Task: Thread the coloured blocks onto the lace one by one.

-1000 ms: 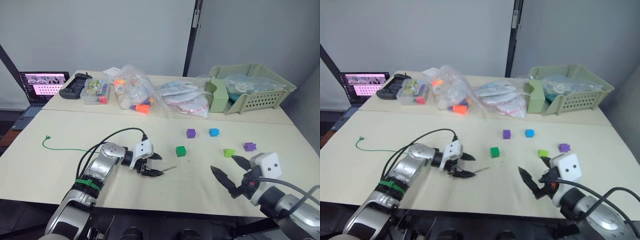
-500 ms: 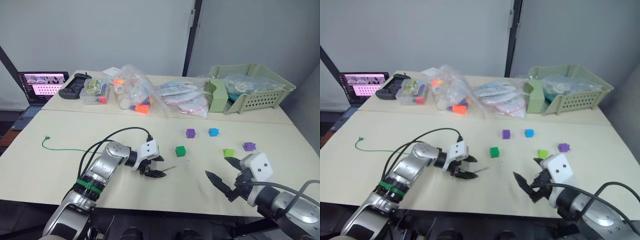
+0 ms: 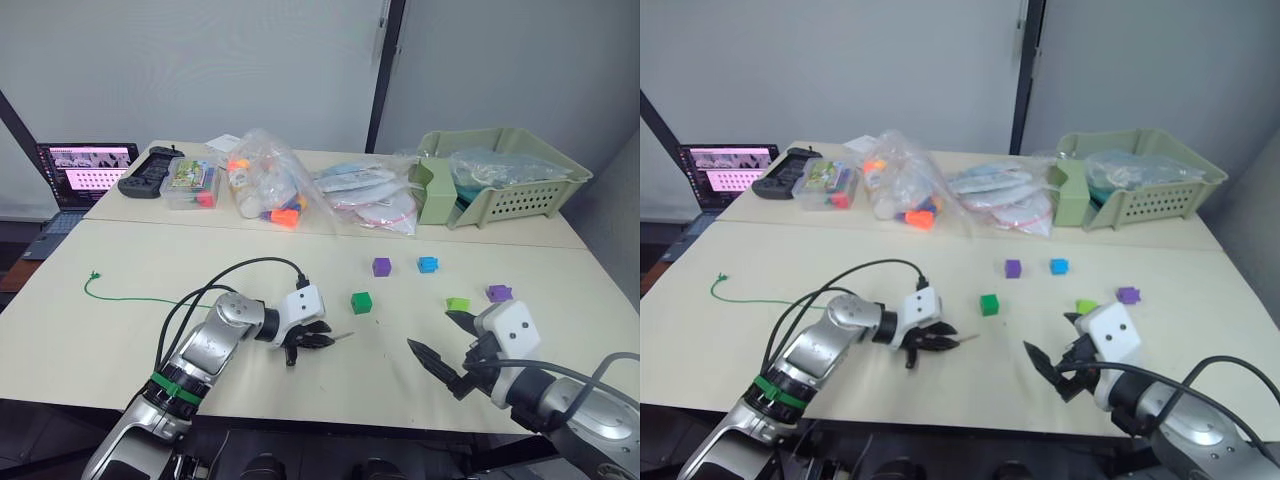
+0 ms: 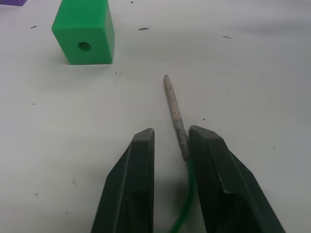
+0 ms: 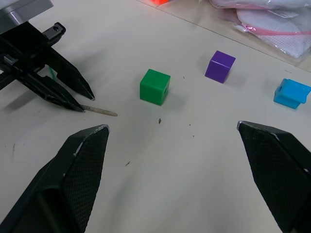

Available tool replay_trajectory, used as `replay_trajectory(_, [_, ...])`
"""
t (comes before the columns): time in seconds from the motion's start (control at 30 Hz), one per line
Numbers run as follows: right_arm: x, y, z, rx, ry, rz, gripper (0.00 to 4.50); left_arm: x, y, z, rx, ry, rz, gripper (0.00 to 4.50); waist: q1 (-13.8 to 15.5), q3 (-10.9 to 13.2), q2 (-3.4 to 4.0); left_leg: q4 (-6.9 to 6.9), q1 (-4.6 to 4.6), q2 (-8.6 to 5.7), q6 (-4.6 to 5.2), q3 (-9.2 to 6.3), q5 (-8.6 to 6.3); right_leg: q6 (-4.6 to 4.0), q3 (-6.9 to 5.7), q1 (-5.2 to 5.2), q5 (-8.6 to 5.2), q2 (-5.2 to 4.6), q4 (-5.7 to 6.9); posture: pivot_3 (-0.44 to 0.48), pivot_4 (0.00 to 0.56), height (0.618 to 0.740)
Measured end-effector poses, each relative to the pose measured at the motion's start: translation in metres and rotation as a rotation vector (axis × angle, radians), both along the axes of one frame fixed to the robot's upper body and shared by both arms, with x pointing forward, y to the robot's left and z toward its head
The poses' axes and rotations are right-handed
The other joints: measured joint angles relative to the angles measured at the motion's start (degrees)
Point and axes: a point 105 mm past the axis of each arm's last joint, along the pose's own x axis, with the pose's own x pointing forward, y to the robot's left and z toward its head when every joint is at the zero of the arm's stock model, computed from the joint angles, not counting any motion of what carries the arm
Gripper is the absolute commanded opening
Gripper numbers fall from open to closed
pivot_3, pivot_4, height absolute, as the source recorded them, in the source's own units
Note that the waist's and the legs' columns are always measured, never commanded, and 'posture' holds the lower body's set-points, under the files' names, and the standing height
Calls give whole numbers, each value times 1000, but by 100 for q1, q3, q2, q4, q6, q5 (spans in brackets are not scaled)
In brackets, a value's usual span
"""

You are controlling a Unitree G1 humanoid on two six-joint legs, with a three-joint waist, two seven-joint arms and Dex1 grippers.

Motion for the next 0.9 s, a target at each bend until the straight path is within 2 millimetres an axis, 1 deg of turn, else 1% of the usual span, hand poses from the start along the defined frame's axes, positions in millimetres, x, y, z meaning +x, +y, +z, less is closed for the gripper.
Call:
replay_trajectory(0.17, [1, 2, 1, 1, -5, 14, 4500, -1, 3, 0, 4, -1, 0, 1313, -7, 0, 0, -3, 1, 1, 0, 0, 0, -1, 0, 0, 0, 1, 0, 0, 150, 732])
replay_trajectory(0.27, [1, 3, 1, 1, -5, 18, 4500, -3, 3, -1, 2, -4, -4, 594, -7, 0, 0, -4, 2, 1, 0, 0, 0, -1, 0, 0, -1, 1, 0, 0, 150, 732])
replay_trajectory(0.3, [1, 3, 1, -1, -6, 17, 4500, -3, 3, -1, 2, -6, -2, 186, -6, 0, 0, -4, 1, 1, 0, 0, 0, -1, 0, 0, -1, 1, 0, 0, 150, 732])
replay_trajectory(0.33, [2, 3, 1, -3, -7, 16, 4500, -3, 3, -1, 2, -7, -1, 11, -6, 0, 0, -4, 1, 0, 0, 0, 0, -1, 0, 0, -1, 0, 0, 0, 150, 732])
replay_trajectory(0.67, [3, 2, 1, -11, -8, 15, 4500, -2, 2, -2, -13, -36, -18, 11, 7, 0, 0, -3, 1, 0, 0, 0, 0, -1, 0, 1, 0, -1, -1, 0, 150, 732])
replay_trajectory(0.9, [3, 2, -1, -11, -1, 18, 4500, -3, 1, -1, -91, 7, -42, 11, 5, 1, 0, -3, 0, 0, 0, 1, 0, -1, 0, -1, 0, -1, -1, 0, 150, 732])
